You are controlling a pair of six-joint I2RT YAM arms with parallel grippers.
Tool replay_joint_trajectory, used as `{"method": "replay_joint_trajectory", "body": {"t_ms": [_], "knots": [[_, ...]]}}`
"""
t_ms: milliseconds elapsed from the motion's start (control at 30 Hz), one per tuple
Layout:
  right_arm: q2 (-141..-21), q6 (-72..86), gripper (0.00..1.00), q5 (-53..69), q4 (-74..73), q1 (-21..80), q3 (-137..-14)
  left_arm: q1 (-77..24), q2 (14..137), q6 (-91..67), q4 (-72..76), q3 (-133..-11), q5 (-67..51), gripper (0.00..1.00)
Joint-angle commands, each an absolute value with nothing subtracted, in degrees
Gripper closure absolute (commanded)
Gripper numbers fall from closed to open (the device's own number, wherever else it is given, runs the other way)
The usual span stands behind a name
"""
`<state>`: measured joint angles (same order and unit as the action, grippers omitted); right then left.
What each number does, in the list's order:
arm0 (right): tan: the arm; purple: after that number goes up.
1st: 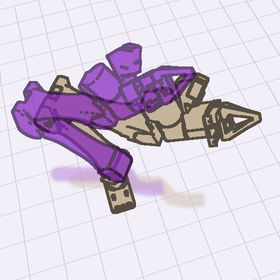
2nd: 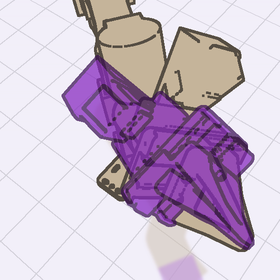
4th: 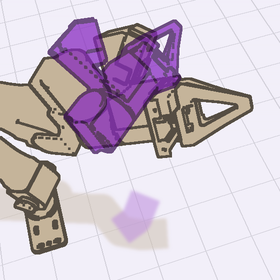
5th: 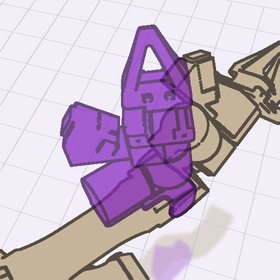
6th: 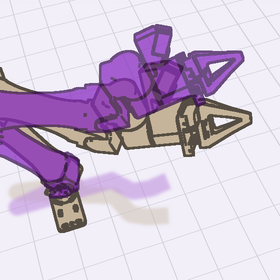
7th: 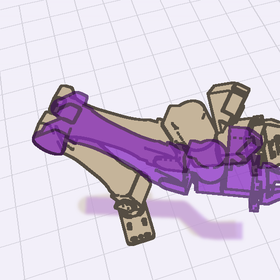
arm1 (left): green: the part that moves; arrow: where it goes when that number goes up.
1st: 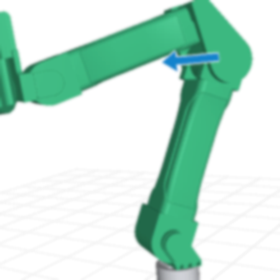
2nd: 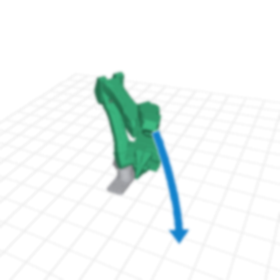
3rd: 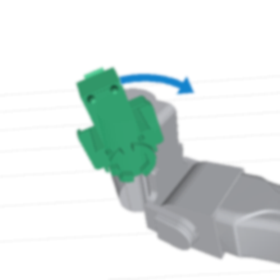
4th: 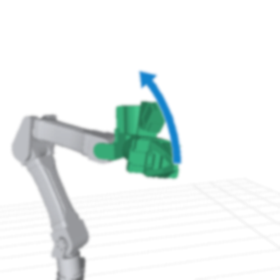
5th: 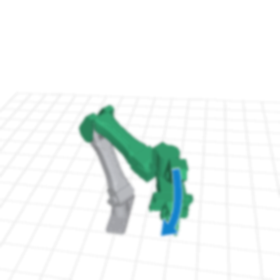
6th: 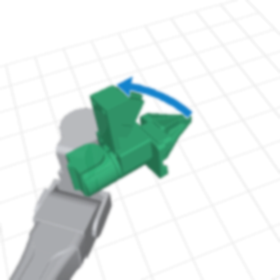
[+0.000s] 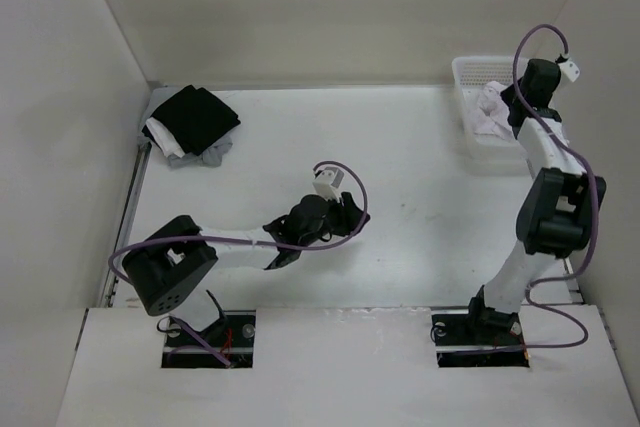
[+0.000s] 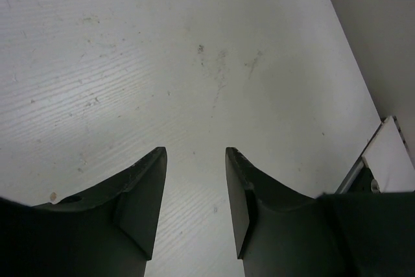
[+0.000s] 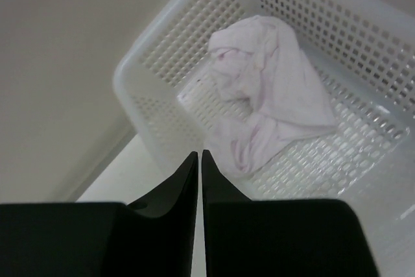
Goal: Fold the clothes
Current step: Grab the tank top from the pile
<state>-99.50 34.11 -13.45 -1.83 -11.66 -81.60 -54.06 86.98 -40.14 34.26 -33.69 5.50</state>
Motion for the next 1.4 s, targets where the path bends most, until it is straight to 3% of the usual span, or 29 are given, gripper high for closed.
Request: {"method": "replay_joint_trajectory", "body": {"t_ms": [0,100,233,400,567,633,667,733,800,833,933,1000,1100,1233,1367], "knots": [[-109.1,30.6,0.85,-12.9,-5.6,-14.1,-92.1,-53.4,88.0,-38.1,41.7,-33.0,4.3,0.6],[-117.8,29.4,0.65,-12.1,-8.6,-14.9,-100.0,-52.3,87.8,-38.6,42.0,-32.6,3.8,0.59],[-126.5,27.1,0.47,-11.8,-10.3,-14.6,-108.7,-51.2,87.7,-39.2,43.9,-31.7,3.4,0.58],[-133.1,26.9,0.38,-11.8,-11.5,-14.6,-115.9,-50.6,88.5,-40.2,44.9,-32.0,1.9,0.58],[-137.7,27.3,0.45,-11.8,-13.9,-14.5,-121.0,-49.3,88.6,-40.9,45.5,-31.7,1.4,0.58],[-138.4,27.4,0.56,-11.6,-14.1,-14.3,-121.8,-48.6,88.7,-41.6,45.7,-31.5,1.2,0.58],[-138.5,27.6,0.69,-11.4,-13.5,-14.1,-121.6,-48.3,88.7,-41.8,45.8,-31.4,1.1,0.58],[-138.5,28.0,0.73,-11.0,-13.1,-14.0,-121.7,-47.9,89.1,-42.1,46.2,-31.4,0.7,0.58],[-138.7,28.5,0.69,-10.5,-13.4,-14.0,-122.3,-47.8,89.2,-42.3,46.3,-31.4,0.5,0.58],[-138.8,29.3,0.59,-10.5,-14.0,-14.0,-122.5,-47.7,89.2,-42.3,46.3,-31.4,0.4,0.58],[-139.2,29.7,0.47,-10.1,-14.5,-14.0,-122.5,-47.2,89.2,-42.4,46.3,-31.3,0.4,0.58],[-140.0,29.2,0.48,-10.0,-14.6,-14.1,-122.7,-47.0,89.0,-42.4,46.5,-31.2,0.4,0.58],[-142.4,28.8,0.59,-9.0,-16.9,-14.1,-125.8,-46.7,89.0,-42.4,46.9,-31.0,0.4,0.58],[-142.0,30.1,0.93,-8.5,-16.6,-14.0,-126.0,-46.6,89.3,-42.6,46.9,-31.0,0.4,0.58],[-134.1,31.3,1.0,-9.1,-9.3,-13.4,-118.3,-46.5,89.2,-42.8,47.0,-31.0,0.4,0.58]]}}
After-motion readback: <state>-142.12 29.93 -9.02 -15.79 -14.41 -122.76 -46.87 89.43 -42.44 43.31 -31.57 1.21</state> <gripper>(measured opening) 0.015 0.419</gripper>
